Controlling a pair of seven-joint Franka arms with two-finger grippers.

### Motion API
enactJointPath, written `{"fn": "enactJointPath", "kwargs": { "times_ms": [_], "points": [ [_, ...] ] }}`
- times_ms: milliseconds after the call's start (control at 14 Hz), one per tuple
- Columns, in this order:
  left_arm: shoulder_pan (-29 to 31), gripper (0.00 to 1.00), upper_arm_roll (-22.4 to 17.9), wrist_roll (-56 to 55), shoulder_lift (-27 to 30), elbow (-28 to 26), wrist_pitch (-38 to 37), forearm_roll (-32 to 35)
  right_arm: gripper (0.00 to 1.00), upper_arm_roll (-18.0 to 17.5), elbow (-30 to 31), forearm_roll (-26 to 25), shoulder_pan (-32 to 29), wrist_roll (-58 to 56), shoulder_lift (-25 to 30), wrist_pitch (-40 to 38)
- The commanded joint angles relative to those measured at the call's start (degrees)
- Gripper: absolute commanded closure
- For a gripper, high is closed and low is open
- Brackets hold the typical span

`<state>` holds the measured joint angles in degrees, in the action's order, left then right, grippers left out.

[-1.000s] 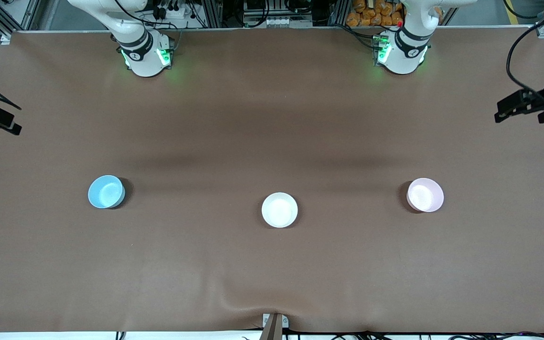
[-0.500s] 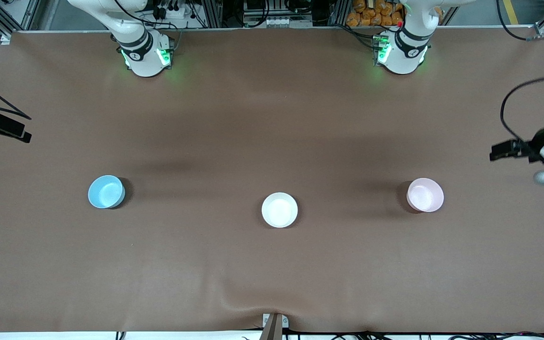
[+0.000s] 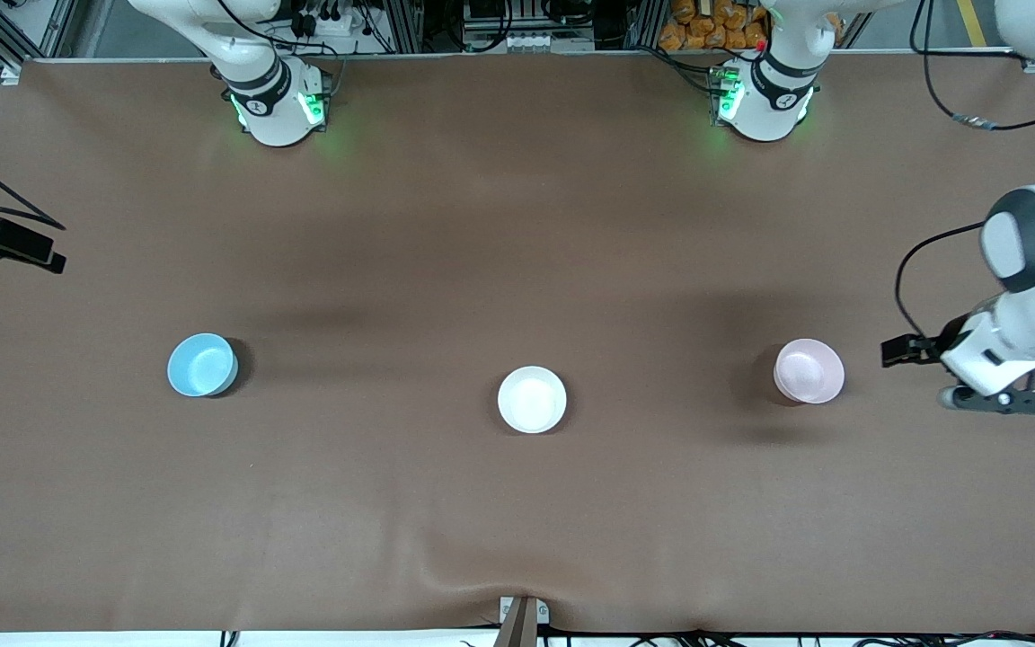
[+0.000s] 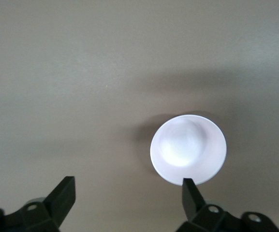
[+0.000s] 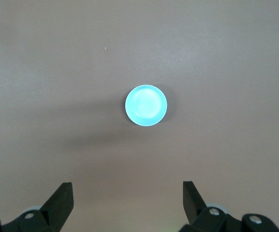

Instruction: Stack pink and blue bowls on white bowl

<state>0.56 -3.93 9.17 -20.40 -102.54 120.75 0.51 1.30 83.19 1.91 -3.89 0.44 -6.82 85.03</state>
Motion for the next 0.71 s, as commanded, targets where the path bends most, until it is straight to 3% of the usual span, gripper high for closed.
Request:
{"fn": "enactJointPath", "kwargs": {
  "times_ms": [0, 143, 429, 643],
  "points": [
    [-0.55, 0.13, 0.41, 0.94, -3.49, -0.90, 5.10, -1.39, 0.00, -0.15, -1.10, -0.33, 1.07, -0.44, -3.62, 2.41],
    [-0.38, 0.17, 1.03, 0.85, -5.87, -1.78, 7.12, -1.48, 0.00, -0.15, -1.10, -0.24, 1.69, -0.44, -5.83, 4.96],
    [-0.47, 0.25, 1.21, 0.85, -7.28, -8.63, 18.63, -1.39, 0.00, -0.24, -1.10, 0.02, 3.00, -0.71, -8.29, 5.06],
    [-0.64, 0.42, 1.30, 1.03, -7.29, -9.16, 18.74, -1.39, 0.00, -0.24, -1.10, 0.02, 3.71, -0.62, -8.65, 4.62]
  ]
}}
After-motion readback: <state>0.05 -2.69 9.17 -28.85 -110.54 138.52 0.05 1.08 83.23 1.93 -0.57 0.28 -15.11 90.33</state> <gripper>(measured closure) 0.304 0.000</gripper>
